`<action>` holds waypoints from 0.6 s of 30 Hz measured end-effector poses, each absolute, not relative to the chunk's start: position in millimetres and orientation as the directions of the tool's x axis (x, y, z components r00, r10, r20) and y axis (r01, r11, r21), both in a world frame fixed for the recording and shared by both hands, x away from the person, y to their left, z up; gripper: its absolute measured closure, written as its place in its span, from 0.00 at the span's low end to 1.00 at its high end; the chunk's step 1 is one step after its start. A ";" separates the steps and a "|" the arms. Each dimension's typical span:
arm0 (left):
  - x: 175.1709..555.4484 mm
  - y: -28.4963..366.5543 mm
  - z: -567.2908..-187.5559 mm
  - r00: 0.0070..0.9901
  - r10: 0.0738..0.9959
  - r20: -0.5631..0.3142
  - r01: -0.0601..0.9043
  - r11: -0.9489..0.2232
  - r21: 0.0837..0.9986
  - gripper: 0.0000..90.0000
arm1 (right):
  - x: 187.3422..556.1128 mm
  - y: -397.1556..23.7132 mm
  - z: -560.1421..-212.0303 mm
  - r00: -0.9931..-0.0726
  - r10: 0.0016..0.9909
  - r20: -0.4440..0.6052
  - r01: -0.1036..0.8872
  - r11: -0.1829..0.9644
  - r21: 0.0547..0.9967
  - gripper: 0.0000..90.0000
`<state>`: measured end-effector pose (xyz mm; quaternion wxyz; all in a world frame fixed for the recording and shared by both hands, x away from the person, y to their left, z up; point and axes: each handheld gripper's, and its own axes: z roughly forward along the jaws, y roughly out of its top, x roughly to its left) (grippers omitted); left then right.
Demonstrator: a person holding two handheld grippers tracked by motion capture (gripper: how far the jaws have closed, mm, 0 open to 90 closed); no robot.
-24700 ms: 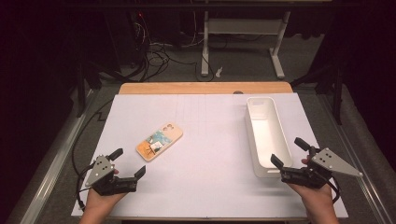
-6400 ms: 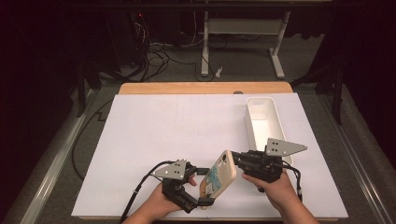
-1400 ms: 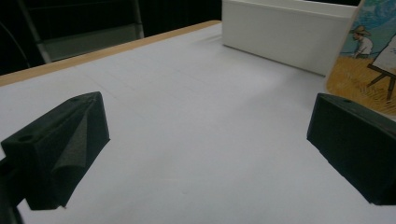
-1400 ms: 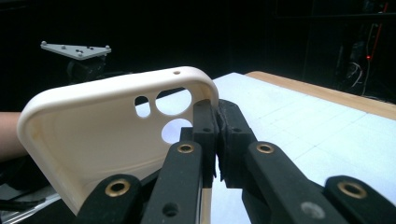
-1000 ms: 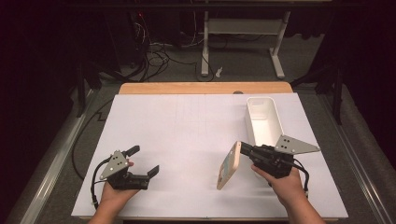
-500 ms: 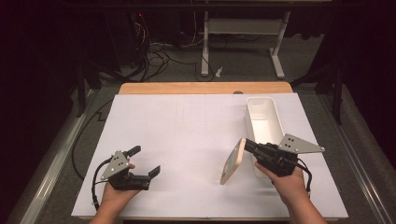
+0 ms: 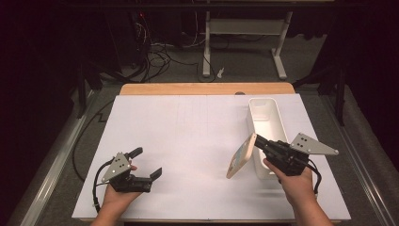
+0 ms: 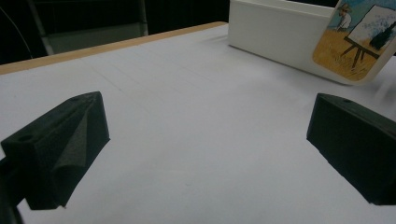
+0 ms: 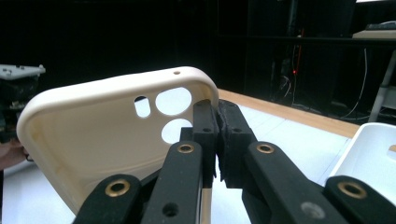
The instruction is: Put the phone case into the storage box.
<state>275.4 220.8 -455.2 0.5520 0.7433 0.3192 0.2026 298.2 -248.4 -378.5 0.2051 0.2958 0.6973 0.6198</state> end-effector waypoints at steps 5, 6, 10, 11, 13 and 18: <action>275.6 220.6 -455.3 0.715 0.697 -0.052 0.252 -0.187 0.949 0.00 | 295.3 -251.7 -370.4 -0.725 0.685 0.071 0.131 0.036 0.991 0.98; 275.6 220.7 -455.3 0.715 0.697 -0.053 0.252 -0.186 0.950 0.00 | 294.8 -252.3 -369.4 -0.722 0.689 0.064 0.124 0.038 0.992 0.98; 275.7 220.8 -455.3 0.716 0.696 -0.054 0.253 -0.187 0.949 0.00 | 293.5 -255.4 -365.8 -0.712 0.700 0.061 0.111 0.025 0.994 0.98; 275.7 220.6 -455.5 0.719 0.693 -0.057 0.254 -0.186 0.949 0.00 | 292.9 -257.8 -363.8 -0.706 0.706 0.060 0.102 0.017 0.995 0.98; 275.7 220.2 -455.6 0.720 0.692 -0.055 0.253 -0.188 0.949 0.00 | 292.4 -260.2 -362.0 -0.699 0.713 0.058 0.091 0.008 0.996 0.98; 275.8 219.8 -455.9 0.723 0.689 -0.054 0.253 -0.192 0.948 0.00 | 291.2 -265.3 -357.9 -0.685 0.726 0.059 0.077 -0.009 0.997 0.98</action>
